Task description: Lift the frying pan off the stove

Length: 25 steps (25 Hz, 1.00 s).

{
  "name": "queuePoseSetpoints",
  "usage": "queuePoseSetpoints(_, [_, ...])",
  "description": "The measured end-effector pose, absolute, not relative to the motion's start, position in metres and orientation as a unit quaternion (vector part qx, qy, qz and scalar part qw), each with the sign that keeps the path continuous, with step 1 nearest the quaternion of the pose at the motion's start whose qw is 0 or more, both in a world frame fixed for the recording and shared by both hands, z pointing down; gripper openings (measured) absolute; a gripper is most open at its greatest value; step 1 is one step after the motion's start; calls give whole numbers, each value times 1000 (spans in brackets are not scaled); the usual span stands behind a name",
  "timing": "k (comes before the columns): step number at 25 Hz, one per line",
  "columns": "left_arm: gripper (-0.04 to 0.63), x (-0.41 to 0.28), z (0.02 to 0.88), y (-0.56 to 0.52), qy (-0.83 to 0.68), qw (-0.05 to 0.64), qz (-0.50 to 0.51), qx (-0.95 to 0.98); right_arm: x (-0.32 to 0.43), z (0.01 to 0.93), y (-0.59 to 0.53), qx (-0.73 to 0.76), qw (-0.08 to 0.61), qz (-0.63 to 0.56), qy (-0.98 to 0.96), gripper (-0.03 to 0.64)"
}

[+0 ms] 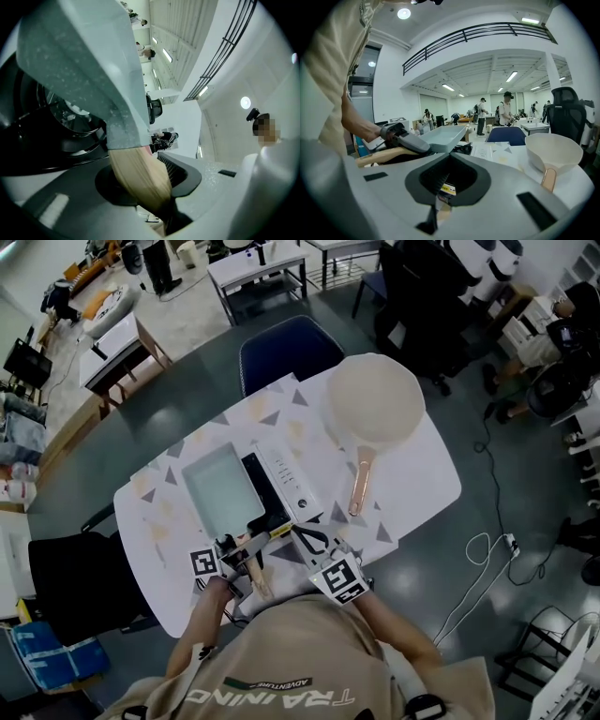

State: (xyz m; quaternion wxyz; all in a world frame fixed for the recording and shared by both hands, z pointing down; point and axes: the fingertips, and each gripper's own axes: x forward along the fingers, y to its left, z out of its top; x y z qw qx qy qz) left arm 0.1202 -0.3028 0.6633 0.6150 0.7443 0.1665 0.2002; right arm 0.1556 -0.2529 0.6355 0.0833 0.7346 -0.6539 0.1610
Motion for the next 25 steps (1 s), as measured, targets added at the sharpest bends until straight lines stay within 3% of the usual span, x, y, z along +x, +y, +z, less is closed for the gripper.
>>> queuePoseSetpoints(11, [137, 126, 617, -315, 174, 626, 172, 740, 161, 615, -265, 735, 80, 132, -661, -5])
queuePoseSetpoints(25, [147, 101, 605, -322, 155, 622, 207, 739, 151, 581, -276, 738, 74, 95, -664, -5])
